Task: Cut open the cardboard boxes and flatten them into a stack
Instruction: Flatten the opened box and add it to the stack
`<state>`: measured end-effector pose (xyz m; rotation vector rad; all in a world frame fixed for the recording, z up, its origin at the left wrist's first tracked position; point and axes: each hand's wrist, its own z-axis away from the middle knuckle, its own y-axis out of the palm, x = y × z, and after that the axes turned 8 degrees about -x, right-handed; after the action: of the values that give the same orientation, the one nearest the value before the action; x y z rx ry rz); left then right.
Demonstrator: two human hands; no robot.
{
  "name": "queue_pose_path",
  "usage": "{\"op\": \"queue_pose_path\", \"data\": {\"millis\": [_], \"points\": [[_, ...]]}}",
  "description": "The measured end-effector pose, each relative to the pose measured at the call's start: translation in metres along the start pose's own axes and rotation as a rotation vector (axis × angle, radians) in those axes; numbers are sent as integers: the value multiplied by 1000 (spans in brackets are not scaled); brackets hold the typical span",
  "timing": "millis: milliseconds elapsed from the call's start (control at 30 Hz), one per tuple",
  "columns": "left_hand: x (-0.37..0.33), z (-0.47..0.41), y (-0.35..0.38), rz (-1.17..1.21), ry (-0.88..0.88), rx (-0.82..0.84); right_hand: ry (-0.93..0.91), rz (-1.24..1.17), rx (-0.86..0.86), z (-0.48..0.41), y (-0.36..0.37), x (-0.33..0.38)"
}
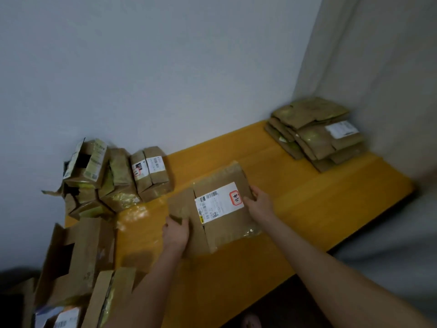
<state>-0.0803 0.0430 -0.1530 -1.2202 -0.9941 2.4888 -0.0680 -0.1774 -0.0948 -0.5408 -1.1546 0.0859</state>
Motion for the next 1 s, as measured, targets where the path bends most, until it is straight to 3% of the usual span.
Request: {"op": "queue_pose_path", "data": {"millis": [267, 533, 700, 833, 933, 1000], "points": [[-113, 11, 35, 214, 67, 105, -78, -59, -202, -60, -101, 29], [-250, 19, 141, 510, 33, 106, -179, 205, -369, -213, -215, 23], [-338, 40, 228, 654, -43, 53, -163, 463, -360, -302, -282, 13], [-402, 46, 288, 663, -66, 26, -295, 639, -368, -347, -315, 11], [-438, 45, 329, 608, -47, 49, -374, 741, -273, -369, -321, 2], [-452, 44, 353, 461, 57, 77, -360, 841, -155, -380, -320, -10]]}}
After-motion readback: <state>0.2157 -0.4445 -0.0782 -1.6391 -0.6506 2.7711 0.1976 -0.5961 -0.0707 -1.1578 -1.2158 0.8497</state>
